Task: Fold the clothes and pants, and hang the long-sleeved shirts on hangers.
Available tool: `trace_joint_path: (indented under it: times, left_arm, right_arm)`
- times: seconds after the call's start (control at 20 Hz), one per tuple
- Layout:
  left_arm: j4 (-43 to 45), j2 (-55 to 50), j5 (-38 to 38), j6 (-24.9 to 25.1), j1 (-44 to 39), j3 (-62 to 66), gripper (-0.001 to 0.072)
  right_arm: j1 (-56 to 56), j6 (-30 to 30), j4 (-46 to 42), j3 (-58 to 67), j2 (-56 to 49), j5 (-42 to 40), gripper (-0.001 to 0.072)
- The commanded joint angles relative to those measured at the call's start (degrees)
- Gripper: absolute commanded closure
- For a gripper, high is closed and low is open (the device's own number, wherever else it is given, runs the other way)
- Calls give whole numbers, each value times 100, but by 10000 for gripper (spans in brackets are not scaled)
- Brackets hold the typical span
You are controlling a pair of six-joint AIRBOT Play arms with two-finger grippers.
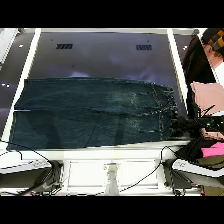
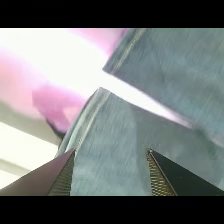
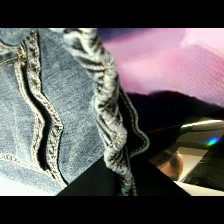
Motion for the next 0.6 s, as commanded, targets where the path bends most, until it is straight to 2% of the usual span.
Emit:
trace_joint_path:
  times: [0.0, 0.35, 0.55]
  left_arm:
    - [-76, -15, -229, 1056, 608, -651, 223]
    - [-55, -306, -223, 2704, 1624, -1735, 220]
    - [313, -542, -98, 2938, 1617, -1781, 220]
  right_arm:
    - [0, -4, -50, -4, -2, -17, 673]
    - [0, -4, -63, -4, -2, -39, 673]
    - [0, -4, -129, -4, -2, -85, 673]
